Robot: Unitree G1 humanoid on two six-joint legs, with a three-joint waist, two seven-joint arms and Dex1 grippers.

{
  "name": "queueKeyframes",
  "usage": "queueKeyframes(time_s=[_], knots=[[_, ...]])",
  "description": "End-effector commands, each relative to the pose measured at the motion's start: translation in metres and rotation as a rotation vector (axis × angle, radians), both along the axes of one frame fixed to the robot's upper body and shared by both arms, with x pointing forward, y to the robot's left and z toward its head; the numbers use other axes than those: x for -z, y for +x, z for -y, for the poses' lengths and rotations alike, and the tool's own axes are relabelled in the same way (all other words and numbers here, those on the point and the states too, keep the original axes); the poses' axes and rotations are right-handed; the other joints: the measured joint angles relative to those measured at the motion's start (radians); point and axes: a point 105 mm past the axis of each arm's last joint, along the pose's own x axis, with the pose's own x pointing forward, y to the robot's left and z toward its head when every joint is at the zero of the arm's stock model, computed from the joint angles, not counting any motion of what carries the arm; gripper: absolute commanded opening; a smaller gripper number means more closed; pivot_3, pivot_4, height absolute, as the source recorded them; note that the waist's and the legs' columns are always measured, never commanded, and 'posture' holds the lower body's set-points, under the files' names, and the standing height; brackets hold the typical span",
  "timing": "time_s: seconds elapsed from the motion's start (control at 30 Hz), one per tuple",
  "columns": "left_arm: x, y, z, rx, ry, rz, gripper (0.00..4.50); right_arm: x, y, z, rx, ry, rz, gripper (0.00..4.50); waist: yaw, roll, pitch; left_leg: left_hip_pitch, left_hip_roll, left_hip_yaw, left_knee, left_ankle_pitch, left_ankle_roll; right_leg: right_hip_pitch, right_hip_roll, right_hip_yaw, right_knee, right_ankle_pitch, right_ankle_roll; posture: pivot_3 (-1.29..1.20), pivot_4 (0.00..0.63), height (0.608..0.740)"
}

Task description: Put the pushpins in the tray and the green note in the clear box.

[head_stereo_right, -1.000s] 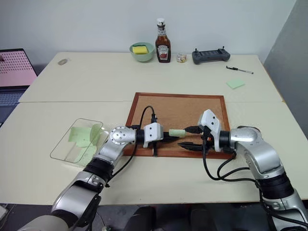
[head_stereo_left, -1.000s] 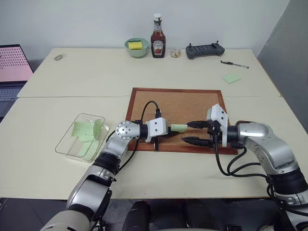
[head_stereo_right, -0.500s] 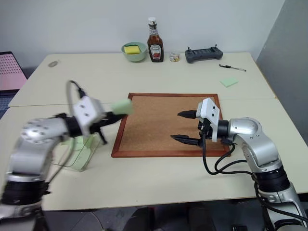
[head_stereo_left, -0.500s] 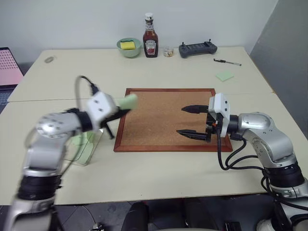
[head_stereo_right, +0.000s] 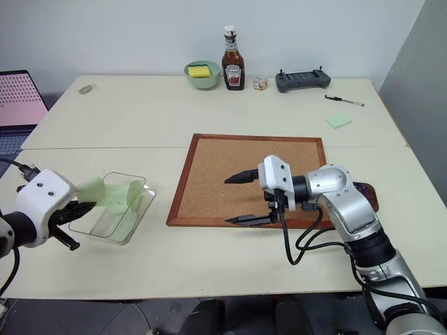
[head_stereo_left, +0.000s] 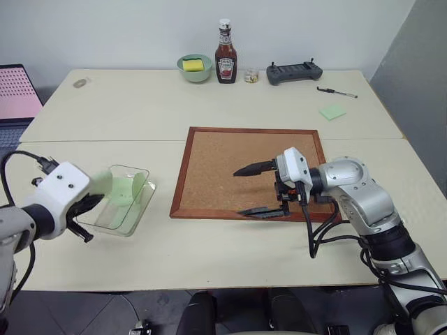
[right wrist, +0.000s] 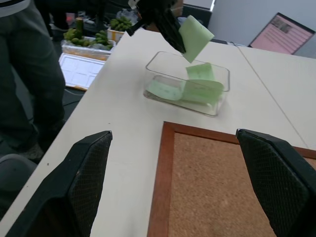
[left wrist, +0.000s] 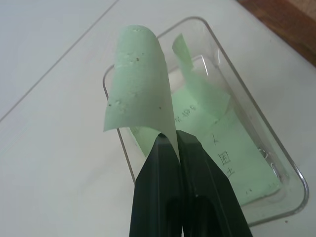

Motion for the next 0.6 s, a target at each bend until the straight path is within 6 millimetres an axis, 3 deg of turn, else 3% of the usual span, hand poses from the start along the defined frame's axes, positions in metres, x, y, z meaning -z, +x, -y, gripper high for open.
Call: queueKeyframes(time_s=[0.03,0.17,0.47,0.57,0.6], knots=[[-0.005,0.001,0.003,-0.021,0.013,0.036,0.00,-0.005,0.000,-0.003,-0.028,-0.007,0.063,4.25,0.000,0.000,0.000,0.000,0.000,0.000,0.000,0.000,0.000,0.000,0.000,0.000,0.000,0.000,0.000,0.00,0.150,0.740],[-0.006,0.004,0.003,-0.039,0.021,0.048,0.53,-0.005,0.001,-0.003,-0.025,-0.011,0.067,4.31,0.000,0.000,0.000,0.000,0.000,0.000,0.000,0.000,0.000,0.000,0.000,0.000,0.000,0.000,0.000,0.00,0.150,0.740],[-0.012,0.003,0.005,-0.048,0.023,0.058,2.28,-0.010,0.004,-0.004,-0.017,-0.017,0.068,4.31,-0.001,0.000,0.000,0.000,0.000,0.000,0.000,0.000,0.000,0.000,0.000,0.000,0.000,0.000,0.000,0.00,0.150,0.740],[-0.025,0.007,0.005,-0.049,0.054,0.119,3.01,-0.012,0.005,-0.003,-0.008,-0.011,0.061,4.31,0.000,0.000,0.000,0.000,0.000,0.000,0.000,0.000,0.000,0.000,0.000,0.000,0.000,0.000,0.000,0.00,0.150,0.740],[-0.037,0.013,0.009,-0.022,0.062,0.193,3.18,-0.012,0.006,-0.003,0.000,-0.005,0.055,4.31,0.000,0.000,0.000,0.000,0.000,0.000,0.000,0.000,0.000,0.000,0.000,0.000,0.000,0.000,0.000,0.00,0.150,0.740]])
